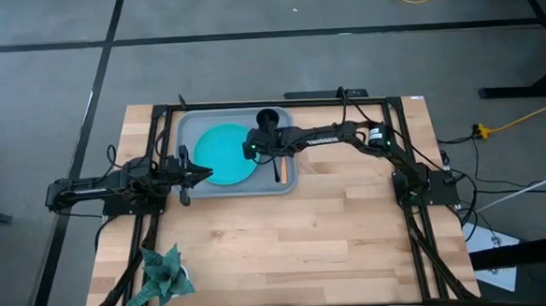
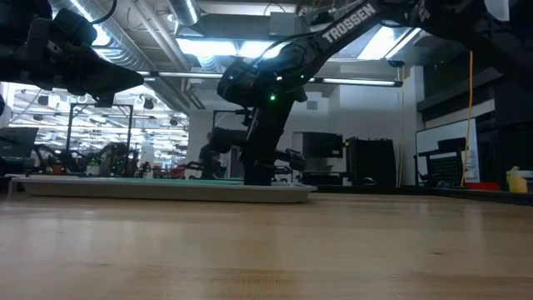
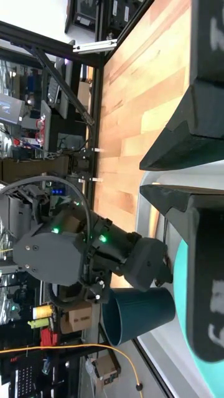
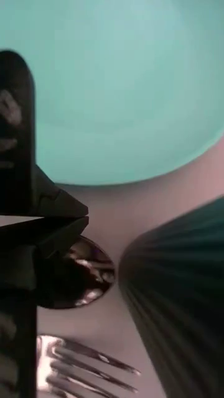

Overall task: Pick and place plate/cup/fork/spoon on tray
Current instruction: Put the black spoon on the serving tray to the left side of the orange fork, then return to Home Position

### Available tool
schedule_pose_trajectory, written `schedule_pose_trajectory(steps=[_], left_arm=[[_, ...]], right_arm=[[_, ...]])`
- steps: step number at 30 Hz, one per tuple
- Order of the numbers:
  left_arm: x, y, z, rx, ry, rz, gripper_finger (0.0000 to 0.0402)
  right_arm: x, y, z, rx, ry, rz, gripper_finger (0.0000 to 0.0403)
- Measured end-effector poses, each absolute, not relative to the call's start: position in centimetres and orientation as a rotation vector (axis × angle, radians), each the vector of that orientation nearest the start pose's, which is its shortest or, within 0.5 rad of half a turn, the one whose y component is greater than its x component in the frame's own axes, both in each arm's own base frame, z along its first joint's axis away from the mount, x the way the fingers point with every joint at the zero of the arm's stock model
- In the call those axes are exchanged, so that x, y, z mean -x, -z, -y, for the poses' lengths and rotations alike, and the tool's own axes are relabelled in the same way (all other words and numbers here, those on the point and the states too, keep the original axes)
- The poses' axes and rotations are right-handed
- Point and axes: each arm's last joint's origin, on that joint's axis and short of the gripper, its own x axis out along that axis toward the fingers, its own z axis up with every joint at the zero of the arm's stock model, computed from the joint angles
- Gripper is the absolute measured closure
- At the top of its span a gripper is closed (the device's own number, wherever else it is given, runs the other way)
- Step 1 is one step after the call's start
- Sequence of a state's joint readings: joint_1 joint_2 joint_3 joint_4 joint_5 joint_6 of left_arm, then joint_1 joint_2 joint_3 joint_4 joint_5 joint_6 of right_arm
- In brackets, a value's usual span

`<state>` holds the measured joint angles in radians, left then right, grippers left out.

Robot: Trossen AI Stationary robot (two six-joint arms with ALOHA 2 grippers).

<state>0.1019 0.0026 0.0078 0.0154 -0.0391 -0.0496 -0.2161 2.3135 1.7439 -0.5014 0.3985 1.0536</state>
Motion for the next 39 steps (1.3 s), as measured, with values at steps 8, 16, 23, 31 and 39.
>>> schedule_pose_trajectory(steps=[8,16,23,31,39], left_arm=[[-9.7,-16.7,-1.1,0.049,-0.140,0.024,0.0360],[-9.7,-16.8,-1.1,0.049,-0.140,0.024,0.0360],[-9.7,-16.8,-1.1,0.049,-0.141,0.024,0.0360],[-9.7,-16.7,-1.1,0.049,-0.141,0.024,0.0360],[-9.7,-16.7,-1.1,0.049,-0.140,0.024,0.0360]], right_arm=[[-46.8,-13.4,11.7,-0.797,1.072,-0.677,0.0399],[-46.6,-13.3,11.6,-0.790,1.085,-0.689,0.0399],[-46.3,-13.1,11.6,-0.785,1.122,-0.701,0.0399],[-46.4,-13.2,11.6,-0.783,1.115,-0.696,0.0399],[-46.7,-15.3,10.1,-0.732,1.021,-0.697,0.0398]])
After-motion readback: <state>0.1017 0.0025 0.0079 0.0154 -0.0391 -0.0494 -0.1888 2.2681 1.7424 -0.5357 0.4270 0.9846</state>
